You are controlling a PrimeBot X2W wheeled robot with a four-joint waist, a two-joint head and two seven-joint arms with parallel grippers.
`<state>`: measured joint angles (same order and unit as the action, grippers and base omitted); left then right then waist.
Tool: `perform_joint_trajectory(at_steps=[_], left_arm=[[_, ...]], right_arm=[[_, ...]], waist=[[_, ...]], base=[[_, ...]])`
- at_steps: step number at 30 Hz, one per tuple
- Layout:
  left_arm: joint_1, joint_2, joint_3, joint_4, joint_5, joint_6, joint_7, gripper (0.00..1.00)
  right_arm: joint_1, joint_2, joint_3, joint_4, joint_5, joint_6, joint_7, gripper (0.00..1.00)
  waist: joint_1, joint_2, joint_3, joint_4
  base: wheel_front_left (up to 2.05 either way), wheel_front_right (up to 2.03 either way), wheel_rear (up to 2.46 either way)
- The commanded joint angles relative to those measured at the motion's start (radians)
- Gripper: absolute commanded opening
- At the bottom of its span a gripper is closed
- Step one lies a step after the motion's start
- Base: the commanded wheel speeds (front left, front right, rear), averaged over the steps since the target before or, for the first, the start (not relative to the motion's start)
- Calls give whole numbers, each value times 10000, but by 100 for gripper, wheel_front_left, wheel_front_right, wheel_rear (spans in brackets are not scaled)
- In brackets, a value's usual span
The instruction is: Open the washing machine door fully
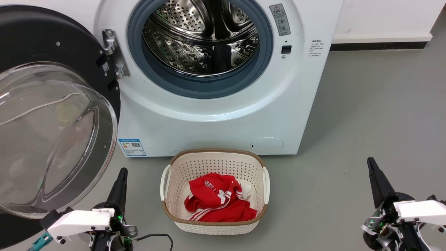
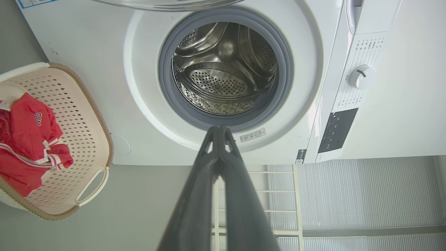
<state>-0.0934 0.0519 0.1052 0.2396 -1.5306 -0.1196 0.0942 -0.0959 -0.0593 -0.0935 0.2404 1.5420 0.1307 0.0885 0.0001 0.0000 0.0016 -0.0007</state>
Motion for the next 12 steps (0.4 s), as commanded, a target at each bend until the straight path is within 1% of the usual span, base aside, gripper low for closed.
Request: perform_joint_trajectory(at_steps=[1,12], left_arm=[[-185,-11,46,20,-173,-63,85,0],[-211,-25,117,77,-836,-146,235,0]], right_arm=[[-107,-11,-35,9,202,1,32,0],[-176,5,-105,49,818,0,195,0]], waist=[[-1,0,1,1],[-1,0,15,7]], base=[[0,0,0],[0,0,0]])
